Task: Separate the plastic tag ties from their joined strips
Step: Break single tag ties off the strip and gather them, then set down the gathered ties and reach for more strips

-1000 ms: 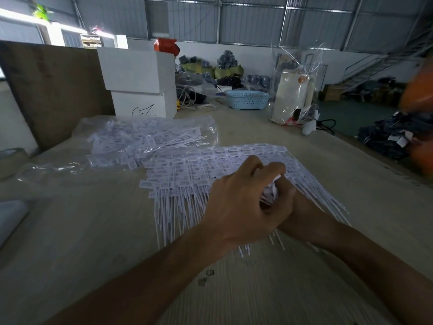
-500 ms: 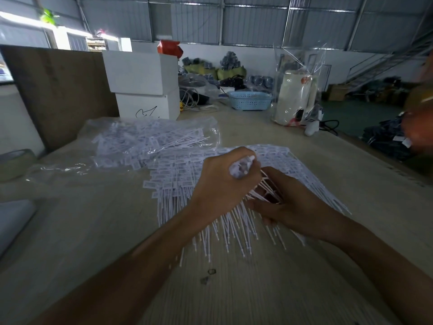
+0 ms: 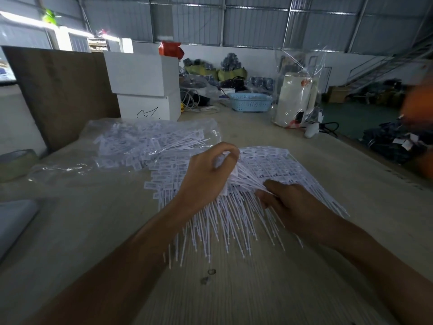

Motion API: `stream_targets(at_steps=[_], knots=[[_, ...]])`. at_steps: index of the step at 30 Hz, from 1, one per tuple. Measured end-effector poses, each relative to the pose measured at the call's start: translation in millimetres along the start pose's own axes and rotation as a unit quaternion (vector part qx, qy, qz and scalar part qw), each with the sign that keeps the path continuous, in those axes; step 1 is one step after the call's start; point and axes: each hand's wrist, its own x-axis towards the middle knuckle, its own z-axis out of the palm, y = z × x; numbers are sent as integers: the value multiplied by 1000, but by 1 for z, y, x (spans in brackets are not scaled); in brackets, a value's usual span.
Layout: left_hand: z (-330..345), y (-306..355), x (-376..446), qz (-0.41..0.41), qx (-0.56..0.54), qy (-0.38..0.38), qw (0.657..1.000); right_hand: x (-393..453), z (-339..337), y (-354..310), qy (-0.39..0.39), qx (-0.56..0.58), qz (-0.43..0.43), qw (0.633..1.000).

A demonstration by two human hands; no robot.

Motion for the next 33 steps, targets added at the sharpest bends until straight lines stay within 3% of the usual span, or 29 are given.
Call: stream_targets(at_steps=[2,5,8,10,12,15,19,24,29,31,33], knots=[[-9,-5,2,-3,37,-12,999,-1,1,-1,0,-13,11,1000],[-42,-24,22,-13,188,21,982,4,-4,8,4,-22,43,999],[-84,-59,40,-66,424,-25,903,17,-6,14,-4,-29,66,997],[-103,-85,41,-113,495,-54,860,29,-5,10,-15,-19,64,998],[-118,-103,44,-128,484,13,865,43,-2,2,-35,-2,48,998],[-135,-114,58,-119,377,139,908,69,1,-9,-57,26,18,998],[-153,-108,90,-69,285,218,931,114,13,-33,-112,86,10,990],[-168,-96,118,-24,205,199,958,176,50,-62,-226,261,130,930],[-180,-83,132,-12,153,210,966,259,84,-91,-221,363,217,879],[-185,-82,133,-8,146,216,965,289,90,-102,-227,346,204,887],[-190,-82,134,-10,131,220,967,317,95,-110,-222,213,139,941]])
